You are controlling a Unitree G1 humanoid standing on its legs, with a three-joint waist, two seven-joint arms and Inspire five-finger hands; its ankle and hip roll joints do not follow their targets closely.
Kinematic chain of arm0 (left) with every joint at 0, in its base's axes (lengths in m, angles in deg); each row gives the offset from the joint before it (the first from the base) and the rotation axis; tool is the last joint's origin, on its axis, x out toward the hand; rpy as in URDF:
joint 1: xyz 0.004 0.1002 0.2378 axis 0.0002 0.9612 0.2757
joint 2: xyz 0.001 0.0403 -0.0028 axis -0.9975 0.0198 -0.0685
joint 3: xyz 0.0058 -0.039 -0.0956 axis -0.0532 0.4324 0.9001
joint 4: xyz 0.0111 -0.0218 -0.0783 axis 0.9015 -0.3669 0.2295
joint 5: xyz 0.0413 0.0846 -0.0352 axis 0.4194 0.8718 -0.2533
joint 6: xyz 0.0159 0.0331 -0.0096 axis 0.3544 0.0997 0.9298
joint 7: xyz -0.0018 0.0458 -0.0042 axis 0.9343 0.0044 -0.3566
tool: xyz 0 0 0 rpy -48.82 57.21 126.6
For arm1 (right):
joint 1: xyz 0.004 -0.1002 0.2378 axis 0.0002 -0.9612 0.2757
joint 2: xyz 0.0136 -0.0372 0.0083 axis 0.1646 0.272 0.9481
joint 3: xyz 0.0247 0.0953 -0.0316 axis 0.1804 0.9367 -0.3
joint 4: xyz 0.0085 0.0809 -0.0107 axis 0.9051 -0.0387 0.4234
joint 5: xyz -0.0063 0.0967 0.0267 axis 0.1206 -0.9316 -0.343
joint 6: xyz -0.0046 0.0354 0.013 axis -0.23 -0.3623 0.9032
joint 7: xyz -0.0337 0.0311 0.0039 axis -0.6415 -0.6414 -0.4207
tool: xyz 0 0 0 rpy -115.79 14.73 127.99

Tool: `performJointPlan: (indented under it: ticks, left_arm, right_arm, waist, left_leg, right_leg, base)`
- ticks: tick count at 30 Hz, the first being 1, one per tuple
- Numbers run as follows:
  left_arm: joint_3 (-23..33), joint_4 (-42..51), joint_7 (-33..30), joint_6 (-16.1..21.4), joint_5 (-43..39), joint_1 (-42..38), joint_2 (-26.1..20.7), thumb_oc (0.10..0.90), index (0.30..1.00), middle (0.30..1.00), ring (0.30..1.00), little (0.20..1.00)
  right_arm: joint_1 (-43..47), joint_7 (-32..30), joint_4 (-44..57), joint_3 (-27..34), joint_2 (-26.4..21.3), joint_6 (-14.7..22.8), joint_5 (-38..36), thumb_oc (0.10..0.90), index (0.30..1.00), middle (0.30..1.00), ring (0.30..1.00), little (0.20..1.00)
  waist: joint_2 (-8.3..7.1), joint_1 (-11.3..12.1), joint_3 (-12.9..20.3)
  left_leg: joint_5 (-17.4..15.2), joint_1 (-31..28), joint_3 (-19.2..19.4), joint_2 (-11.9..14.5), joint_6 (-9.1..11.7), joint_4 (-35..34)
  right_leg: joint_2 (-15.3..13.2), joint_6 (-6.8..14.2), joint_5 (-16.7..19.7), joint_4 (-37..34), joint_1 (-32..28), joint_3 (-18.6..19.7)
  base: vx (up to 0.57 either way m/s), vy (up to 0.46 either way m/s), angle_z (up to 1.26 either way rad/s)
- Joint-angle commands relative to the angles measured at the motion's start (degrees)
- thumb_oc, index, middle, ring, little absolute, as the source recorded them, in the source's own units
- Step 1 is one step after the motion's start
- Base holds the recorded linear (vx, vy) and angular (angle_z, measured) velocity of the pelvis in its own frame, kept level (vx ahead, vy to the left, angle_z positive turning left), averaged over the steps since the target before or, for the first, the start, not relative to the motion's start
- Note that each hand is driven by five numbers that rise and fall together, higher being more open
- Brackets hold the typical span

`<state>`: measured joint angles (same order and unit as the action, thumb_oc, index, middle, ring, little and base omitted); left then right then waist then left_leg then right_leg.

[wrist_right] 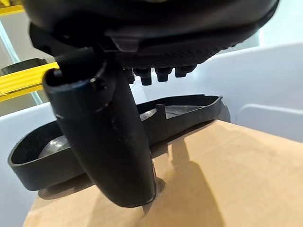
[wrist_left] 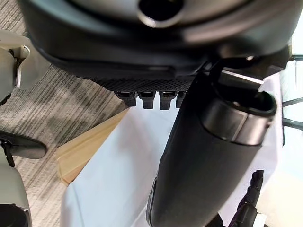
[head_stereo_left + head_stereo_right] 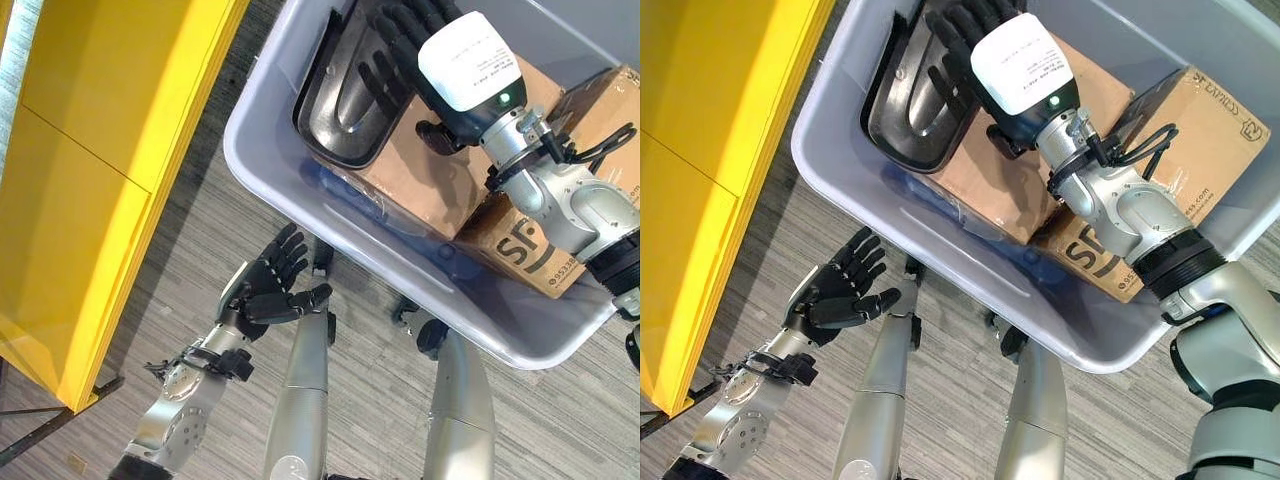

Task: Move parts from the plastic box to the shelf.

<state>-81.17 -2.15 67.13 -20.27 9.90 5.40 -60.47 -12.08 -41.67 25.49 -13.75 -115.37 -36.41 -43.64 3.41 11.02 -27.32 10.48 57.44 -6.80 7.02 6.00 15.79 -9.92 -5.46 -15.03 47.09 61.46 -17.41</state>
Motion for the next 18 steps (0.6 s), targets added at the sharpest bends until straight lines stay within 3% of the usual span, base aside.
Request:
performJointPlan:
  ticks: [1, 7, 11, 18]
  left_arm:
    - [-0.4, 5.0, 0.1, 3.7, 1.2, -1.3, 1.3, 0.9, 1.0, 1.0, 1.0, 1.0]
    - [-0.5, 4.9, -0.2, 4.1, 1.5, -1.1, 1.0, 0.9, 1.0, 1.0, 1.0, 1.0]
    - [-0.7, 4.8, -0.2, 3.9, 1.2, -1.3, 0.8, 0.9, 1.0, 1.0, 1.0, 1.0]
    - [-0.7, 4.9, 0.0, 4.4, 1.1, -0.8, 0.4, 0.9, 1.0, 1.0, 1.0, 1.0]
  right_arm:
    - [1.8, 4.2, -14.6, -2.9, -3.4, -10.3, 2.9, 0.9, 1.0, 1.0, 1.0, 1.0]
    - [1.6, 5.2, -15.4, -3.9, -4.4, -9.7, 1.9, 0.9, 1.0, 1.0, 1.0, 1.0]
    - [2.1, 8.1, -15.6, -5.8, -5.1, -8.3, 7.5, 0.9, 1.0, 1.0, 1.0, 1.0]
    - [2.7, 10.2, -15.5, -8.4, -5.9, -9.3, 9.4, 0.9, 1.0, 1.0, 1.0, 1.0]
  waist:
    - [2.79, 2.8, -2.5]
    - [2.82, 2.4, -2.5]
    - [2.83, 2.3, -2.5]
    - [2.74, 2.3, -2.5]
  left_leg:
    - [0.8, 1.5, 1.1, -0.2, -1.4, -1.5]
    - [0.3, 3.1, 0.8, -0.4, -1.5, -0.2]
    - [0.2, 4.1, 0.8, -0.5, -1.4, 0.2]
    - [0.1, 4.8, 0.6, -0.5, -1.5, 0.8]
  right_leg:
    - [2.2, 4.2, -1.1, 3.5, -0.6, 2.1]
    - [2.2, 4.3, -0.7, 3.5, 1.1, 2.7]
    - [2.2, 4.4, -0.3, 3.1, 2.0, 2.9]
    - [2.2, 4.4, -0.1, 2.9, 2.5, 2.8]
  base:
    - [0.0, 0.015, -0.03]
    - [0.0, 0.004, -0.01]
    - [0.0, 0.0, 0.0]
    - [0.0, 0.0, 0.0]
